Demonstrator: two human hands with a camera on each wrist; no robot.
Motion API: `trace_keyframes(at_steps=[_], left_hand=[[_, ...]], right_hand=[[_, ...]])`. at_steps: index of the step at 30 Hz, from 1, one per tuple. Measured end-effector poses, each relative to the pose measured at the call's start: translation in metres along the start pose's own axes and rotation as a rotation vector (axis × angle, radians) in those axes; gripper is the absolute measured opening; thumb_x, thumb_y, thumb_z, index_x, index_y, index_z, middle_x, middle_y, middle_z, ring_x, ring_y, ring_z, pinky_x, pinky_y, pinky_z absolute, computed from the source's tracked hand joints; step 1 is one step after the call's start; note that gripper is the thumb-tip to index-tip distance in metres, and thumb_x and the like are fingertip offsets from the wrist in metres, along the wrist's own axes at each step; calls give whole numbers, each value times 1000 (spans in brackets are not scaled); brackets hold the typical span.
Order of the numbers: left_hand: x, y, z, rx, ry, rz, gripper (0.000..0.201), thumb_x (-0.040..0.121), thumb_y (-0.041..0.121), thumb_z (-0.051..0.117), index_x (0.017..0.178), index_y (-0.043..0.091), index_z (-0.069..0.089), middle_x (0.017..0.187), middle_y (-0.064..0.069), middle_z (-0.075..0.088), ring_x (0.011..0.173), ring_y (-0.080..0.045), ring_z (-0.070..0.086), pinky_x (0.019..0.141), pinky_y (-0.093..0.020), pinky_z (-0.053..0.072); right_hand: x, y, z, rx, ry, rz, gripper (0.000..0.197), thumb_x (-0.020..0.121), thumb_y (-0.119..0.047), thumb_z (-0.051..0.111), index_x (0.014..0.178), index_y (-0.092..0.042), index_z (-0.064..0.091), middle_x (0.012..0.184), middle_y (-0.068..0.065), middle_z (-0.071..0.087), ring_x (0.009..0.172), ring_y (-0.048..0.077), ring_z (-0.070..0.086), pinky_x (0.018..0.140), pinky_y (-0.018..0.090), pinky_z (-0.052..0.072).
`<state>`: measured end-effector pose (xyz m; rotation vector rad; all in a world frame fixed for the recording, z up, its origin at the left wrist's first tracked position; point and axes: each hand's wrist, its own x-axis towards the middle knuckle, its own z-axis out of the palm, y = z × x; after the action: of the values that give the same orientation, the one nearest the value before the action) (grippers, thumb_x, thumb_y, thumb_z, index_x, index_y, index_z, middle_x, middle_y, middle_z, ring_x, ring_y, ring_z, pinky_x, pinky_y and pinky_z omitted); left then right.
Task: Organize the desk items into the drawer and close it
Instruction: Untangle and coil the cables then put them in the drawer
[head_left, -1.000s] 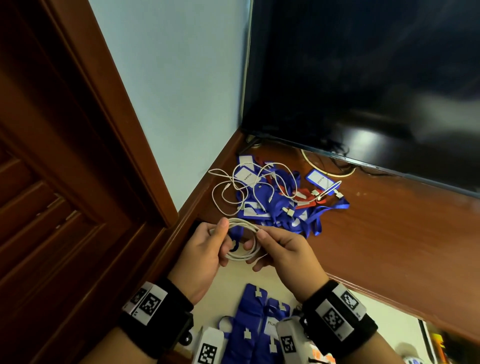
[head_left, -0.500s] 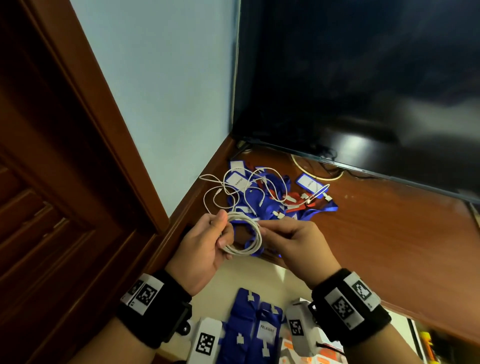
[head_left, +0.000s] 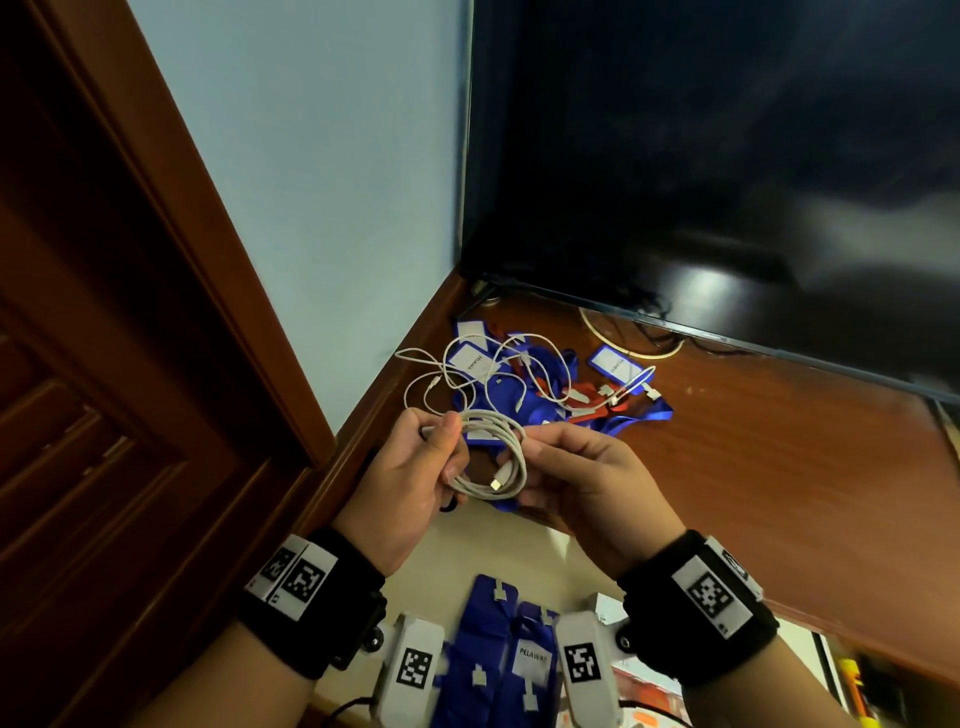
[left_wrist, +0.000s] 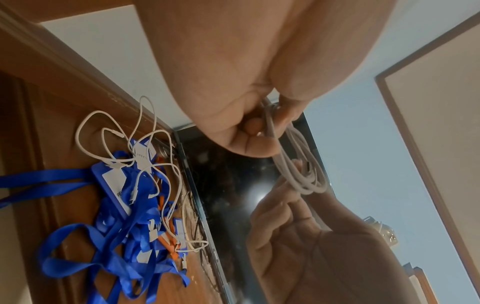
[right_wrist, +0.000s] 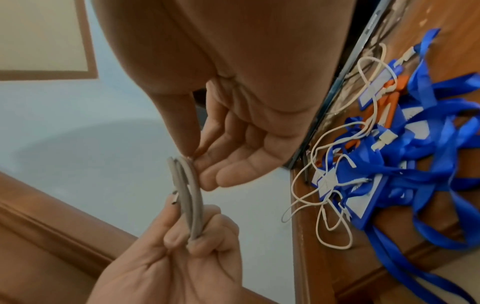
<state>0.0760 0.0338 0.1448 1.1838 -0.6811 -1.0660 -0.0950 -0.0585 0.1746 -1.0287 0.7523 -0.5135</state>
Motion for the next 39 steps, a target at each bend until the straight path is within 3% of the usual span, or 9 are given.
trace_keyframes(at_steps=[8, 13, 16, 20, 24, 28, 31, 34, 39], left_hand=[[-1, 1, 1, 111, 39, 55, 31, 94, 44, 56, 95, 14, 47, 67, 6, 50, 64, -12, 45, 66, -37, 38], [-1, -3, 1, 259, 72, 62, 36, 90, 50, 55, 100, 16, 50, 67, 9, 62, 66, -9, 59, 69, -38, 50], [-2, -7, 2, 339, 104, 71, 38, 89, 56, 55, 98, 19, 51, 68, 8, 59, 67, -14, 53, 67, -40, 48], [-1, -10, 3, 378, 163, 30, 35, 93, 52, 55, 98, 17, 51, 76, 1, 62, 68, -12, 58, 68, -37, 52], [1, -14, 1, 461, 194, 42, 22, 104, 35, 57, 98, 14, 51, 77, 0, 63, 60, 0, 60, 57, -19, 51], [-5, -15, -2, 557, 179, 29, 22, 104, 37, 55, 100, 16, 49, 81, -2, 65, 60, 0, 63, 53, -16, 50], [-8, -20, -7, 605, 192, 10, 23, 104, 40, 56, 99, 19, 48, 86, -5, 69, 67, -10, 69, 59, -28, 58], [-10, -27, -16, 640, 223, -10, 25, 103, 42, 56, 100, 18, 48, 88, -6, 69, 72, -16, 70, 65, -38, 61], [-15, -35, -27, 649, 255, -25, 26, 102, 39, 58, 101, 14, 50, 88, -4, 69, 73, -12, 69, 67, -32, 58]], right_hand=[[-5, -4, 10, 45, -10, 8, 25, 98, -16, 61, 123, -20, 64, 95, 16, 71, 78, 25, 62, 70, 37, 51], [-11, 2, 20, -480, -26, -239, 40, 84, -16, 83, 110, -29, 55, 75, 12, 63, 67, 19, 57, 62, 38, 51], [-11, 4, 25, -763, 57, -354, 38, 85, -12, 78, 105, -30, 52, 70, 4, 60, 57, 5, 52, 55, 22, 48], [-12, 8, 25, -987, 45, -475, 32, 80, -13, 72, 100, -27, 52, 77, -7, 58, 68, 10, 56, 60, 15, 44], [-5, 21, 20, -1211, 51, -549, 16, 76, -22, 67, 87, -28, 58, 75, -10, 51, 62, 3, 46, 59, 8, 32], [0, 35, 20, -1436, 21, -492, 33, 84, -37, 45, 104, -25, 70, 81, -3, 59, 69, 19, 59, 63, 31, 51], [2, 43, 24, -1574, -17, -413, 50, 85, -47, 28, 115, -29, 63, 89, -3, 62, 81, 23, 64, 70, 38, 56], [1, 49, 28, -1621, -66, -416, 37, 90, -41, 36, 117, -24, 55, 91, 1, 67, 80, 29, 67, 67, 40, 55], [-4, 50, 39, -1642, -144, -348, 25, 95, -33, 47, 116, -18, 47, 96, 5, 67, 84, 36, 66, 66, 40, 47]])
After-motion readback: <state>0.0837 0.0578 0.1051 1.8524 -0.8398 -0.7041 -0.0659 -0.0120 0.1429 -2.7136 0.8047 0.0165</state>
